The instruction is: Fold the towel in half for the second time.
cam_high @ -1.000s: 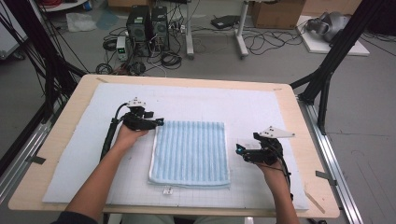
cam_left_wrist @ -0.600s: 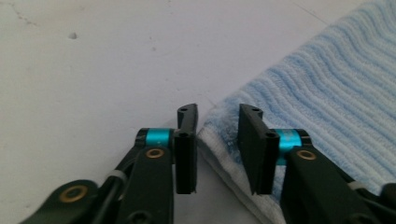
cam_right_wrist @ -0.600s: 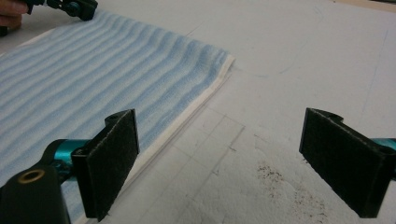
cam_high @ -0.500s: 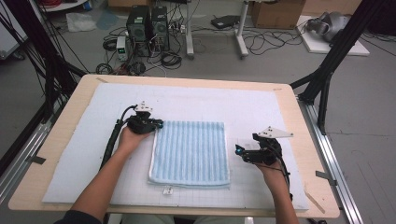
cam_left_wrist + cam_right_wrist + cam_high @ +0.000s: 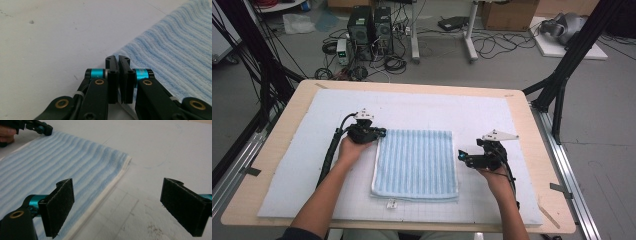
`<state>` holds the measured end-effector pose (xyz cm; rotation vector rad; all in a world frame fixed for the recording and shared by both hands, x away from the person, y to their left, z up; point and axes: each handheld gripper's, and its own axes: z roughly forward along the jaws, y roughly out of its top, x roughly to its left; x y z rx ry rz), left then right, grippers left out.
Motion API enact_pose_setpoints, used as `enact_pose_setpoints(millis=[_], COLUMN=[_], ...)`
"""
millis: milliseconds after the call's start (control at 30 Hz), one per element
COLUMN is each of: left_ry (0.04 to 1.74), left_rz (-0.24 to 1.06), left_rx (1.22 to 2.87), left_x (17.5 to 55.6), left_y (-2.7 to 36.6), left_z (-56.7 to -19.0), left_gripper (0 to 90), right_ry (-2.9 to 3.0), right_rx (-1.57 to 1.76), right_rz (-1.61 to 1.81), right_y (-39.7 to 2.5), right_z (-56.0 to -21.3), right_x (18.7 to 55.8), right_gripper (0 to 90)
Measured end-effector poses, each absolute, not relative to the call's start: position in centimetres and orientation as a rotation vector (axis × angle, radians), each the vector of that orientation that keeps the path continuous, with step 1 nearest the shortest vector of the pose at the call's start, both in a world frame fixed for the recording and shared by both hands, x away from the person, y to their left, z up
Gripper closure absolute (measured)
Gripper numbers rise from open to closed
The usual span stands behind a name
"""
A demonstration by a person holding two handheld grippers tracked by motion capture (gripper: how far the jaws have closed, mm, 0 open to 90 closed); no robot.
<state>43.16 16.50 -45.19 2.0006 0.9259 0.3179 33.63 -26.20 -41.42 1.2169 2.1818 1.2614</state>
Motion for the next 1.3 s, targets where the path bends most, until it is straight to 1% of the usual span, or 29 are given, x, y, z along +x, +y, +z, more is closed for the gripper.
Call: enact_pose_setpoints(millis=[300, 333, 367, 400, 467, 500, 567, 767, 833, 900, 933, 1100, 1200, 1300], left_ry=[0.929, 0.93, 0.931, 0.933, 0.932, 0.931, 0.935, 0.934, 0.934, 0.933, 0.933, 0.935, 0.935, 0.955], left_rz=[0.319, 0.325, 0.327, 0.325, 0.322, 0.32, 0.321, 0.323, 0.321, 0.324, 0.324, 0.32, 0.319, 0.298], left_rx=[2.003, 2.008, 2.006, 2.006, 2.007, 2.005, 2.001, 2.006, 2.005, 2.006, 2.005, 2.001, 2.004, 1.983], left_x=[43.2, 43.1, 43.2, 43.2, 43.2, 43.2, 43.2, 43.2, 43.2, 43.2, 43.2, 43.2, 43.2, 43.4], left_y=[16.5, 16.4, 16.4, 16.4, 16.4, 16.4, 16.4, 16.4, 16.4, 16.4, 16.4, 16.4, 16.4, 16.7], left_z=[-45.2, -45.2, -45.2, -45.2, -45.2, -45.3, -45.3, -45.2, -45.3, -45.3, -45.3, -45.3, -45.3, -45.2], left_gripper=[85.9, 85.9, 85.9, 85.9, 85.9, 85.9, 85.9, 85.9, 85.9, 85.9, 85.9, 85.9, 85.9, 86.1], right_ry=[2.214, 2.22, 2.227, 2.231, 2.225, 2.219, 2.228, 2.257, 2.271, 2.288, 2.297, 2.343, 2.357, 2.352], right_rx=[1.267, 1.281, 1.271, 1.258, 1.278, 1.286, 1.318, 1.345, 1.347, 1.336, 1.329, 1.237, 1.222, 1.232], right_rz=[1.215, 1.206, 1.193, 1.192, 1.171, 1.166, 1.136, 1.106, 1.131, 1.117, 1.107, 1.077, 1.053, 1.041], right_y=[-24.1, -23.9, -23.5, -23.2, -22.8, -22.6, -22.3, -21.7, -21.6, -21.4, -21.3, -20.6, -20.3, -20.3], right_z=[-41.3, -41.4, -41.5, -41.5, -41.7, -41.9, -42.5, -43.9, -44.2, -44.5, -44.6, -44.5, -44.3, -44.2], right_x=[38.0, 38.4, 39.0, 39.5, 40.2, 40.5, 41.2, 42.4, 42.6, 42.7, 42.7, 42.5, 42.4, 42.5], right_gripper=[11.5, 13.2, 18.3, 21.1, 21.4, 23.5, 24.1, 38.4, 47.9, 54.1, 55.7, 80.6, 84.3, 84.9])
